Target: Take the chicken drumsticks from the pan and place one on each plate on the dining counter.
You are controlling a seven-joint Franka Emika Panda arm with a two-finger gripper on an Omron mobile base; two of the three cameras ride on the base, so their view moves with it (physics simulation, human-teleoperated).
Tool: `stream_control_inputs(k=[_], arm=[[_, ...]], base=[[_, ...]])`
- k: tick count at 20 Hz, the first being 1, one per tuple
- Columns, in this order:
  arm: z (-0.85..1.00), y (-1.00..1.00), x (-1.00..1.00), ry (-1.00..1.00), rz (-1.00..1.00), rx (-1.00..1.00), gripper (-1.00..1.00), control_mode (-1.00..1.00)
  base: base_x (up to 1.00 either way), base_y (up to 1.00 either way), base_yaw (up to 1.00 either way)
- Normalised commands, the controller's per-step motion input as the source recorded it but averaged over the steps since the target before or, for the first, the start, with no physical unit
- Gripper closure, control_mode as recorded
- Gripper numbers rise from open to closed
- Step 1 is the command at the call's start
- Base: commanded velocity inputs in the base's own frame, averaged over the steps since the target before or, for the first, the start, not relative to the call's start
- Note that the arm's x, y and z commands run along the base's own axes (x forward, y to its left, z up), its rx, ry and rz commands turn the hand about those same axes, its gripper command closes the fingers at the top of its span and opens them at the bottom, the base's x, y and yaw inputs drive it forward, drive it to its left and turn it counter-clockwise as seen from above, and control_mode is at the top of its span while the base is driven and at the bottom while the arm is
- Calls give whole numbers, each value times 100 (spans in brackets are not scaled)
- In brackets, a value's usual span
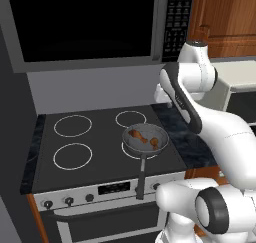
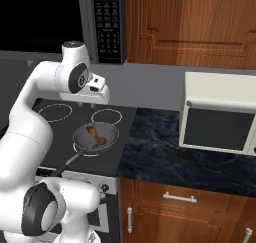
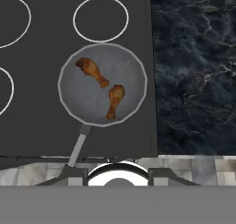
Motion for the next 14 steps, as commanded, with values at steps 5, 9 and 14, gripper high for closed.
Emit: stream_control_inputs(k=[5,9,14], arm=[[-26,0,-15,9,0,-3,-100,-100],[-56,7,-23,15,3,-1,-100,-100],[-54,17,-9,10,10,0,-100,-100]], base=[[0,0,0],[0,0,0],[0,0,0]])
